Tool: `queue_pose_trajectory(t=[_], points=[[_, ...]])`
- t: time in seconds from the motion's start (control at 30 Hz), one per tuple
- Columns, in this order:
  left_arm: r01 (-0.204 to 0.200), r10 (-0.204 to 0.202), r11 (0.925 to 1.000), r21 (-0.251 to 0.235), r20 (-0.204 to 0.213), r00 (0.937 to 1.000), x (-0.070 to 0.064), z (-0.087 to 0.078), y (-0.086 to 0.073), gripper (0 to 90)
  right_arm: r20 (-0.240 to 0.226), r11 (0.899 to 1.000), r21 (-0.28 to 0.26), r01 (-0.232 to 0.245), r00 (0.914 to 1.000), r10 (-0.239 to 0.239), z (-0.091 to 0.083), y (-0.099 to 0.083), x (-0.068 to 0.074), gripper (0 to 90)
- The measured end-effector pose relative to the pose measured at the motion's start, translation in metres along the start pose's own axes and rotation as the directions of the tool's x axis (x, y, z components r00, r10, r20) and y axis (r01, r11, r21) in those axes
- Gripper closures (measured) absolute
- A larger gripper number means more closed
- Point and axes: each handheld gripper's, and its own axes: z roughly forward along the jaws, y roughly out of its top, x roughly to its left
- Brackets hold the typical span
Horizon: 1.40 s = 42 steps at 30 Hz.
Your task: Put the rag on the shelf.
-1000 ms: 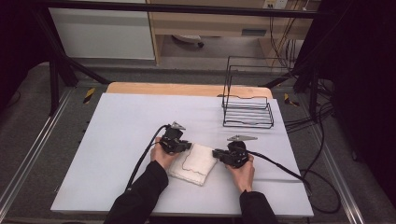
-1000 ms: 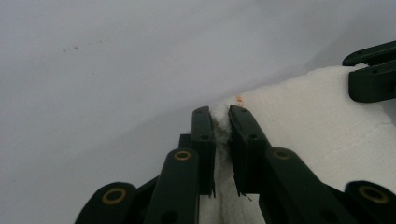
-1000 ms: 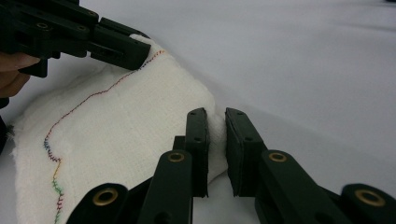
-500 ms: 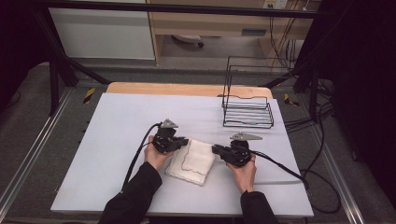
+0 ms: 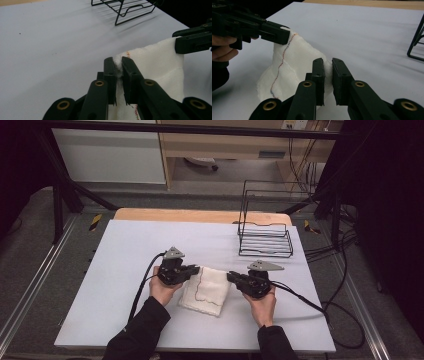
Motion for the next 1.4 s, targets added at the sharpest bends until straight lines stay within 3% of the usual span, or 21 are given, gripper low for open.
queue_pose_trajectory(t=[0.6, 1.0, 1.4], points=[[-0.033, 0.034, 0.989, -0.144, 0.002, 0.9994, -0.016, -0.029, 0.006, 82.4, 0.013, 0.992, -0.092, 0.087, 0.9962, -0.086, -0.023, 0.019, 0.015, 81.1], [-0.032, 0.033, 0.9709, -0.237, -0.002, 0.9995, -0.025, -0.04, 0.015, 82.6, 0.044, 0.977, -0.158, 0.146, 0.989, -0.141, -0.039, 0.035, 0.024, 81.2], [-0.052, 0.051, 0.9508, -0.305, -0.011, 0.9987, -0.037, -0.047, 0.033, 82.7, 0.066, 0.96, -0.232, 0.159, 0.9869, -0.147, -0.055, 0.05, 0.027, 81.3]])
